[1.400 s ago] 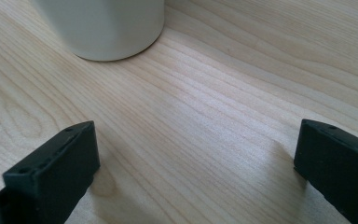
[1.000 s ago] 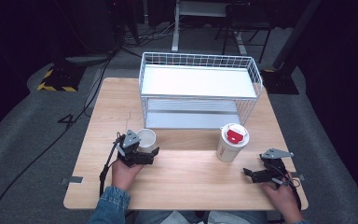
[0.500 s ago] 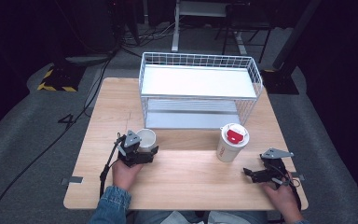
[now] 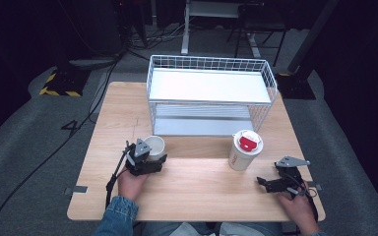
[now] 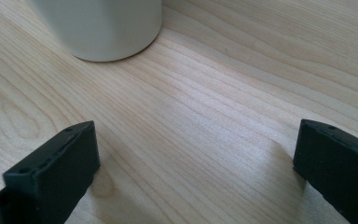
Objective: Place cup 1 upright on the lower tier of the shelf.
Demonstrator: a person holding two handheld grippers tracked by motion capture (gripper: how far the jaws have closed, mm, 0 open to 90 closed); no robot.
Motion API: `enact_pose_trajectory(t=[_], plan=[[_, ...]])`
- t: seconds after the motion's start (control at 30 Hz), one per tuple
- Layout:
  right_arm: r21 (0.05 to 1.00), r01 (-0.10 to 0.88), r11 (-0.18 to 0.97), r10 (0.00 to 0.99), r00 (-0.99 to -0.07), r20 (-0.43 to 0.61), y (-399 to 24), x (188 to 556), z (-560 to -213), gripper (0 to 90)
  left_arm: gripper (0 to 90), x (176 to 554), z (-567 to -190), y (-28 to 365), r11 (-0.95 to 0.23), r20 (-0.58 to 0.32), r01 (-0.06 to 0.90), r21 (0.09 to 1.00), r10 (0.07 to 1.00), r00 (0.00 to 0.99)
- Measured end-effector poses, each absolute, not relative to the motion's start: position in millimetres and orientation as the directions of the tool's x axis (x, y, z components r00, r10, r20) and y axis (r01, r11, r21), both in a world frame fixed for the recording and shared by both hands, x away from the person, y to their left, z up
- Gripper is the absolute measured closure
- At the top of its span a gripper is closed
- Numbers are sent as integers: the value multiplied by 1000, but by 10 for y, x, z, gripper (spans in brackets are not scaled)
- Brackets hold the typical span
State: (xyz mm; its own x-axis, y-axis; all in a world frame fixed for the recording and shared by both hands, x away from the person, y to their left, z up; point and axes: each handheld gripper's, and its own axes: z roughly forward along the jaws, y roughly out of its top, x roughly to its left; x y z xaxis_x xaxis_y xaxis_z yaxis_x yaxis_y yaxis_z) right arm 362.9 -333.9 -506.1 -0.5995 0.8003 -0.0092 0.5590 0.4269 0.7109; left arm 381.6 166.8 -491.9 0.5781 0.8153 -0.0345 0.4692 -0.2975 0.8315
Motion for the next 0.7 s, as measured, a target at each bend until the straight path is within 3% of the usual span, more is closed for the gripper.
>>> enact_pose_trajectory(t=[0.7], plan=[[711,559,427,800,-599,-9,-3339,3629,-5061,2,224,3799,-4907,1639,-272,-48,476,836,829,558]])
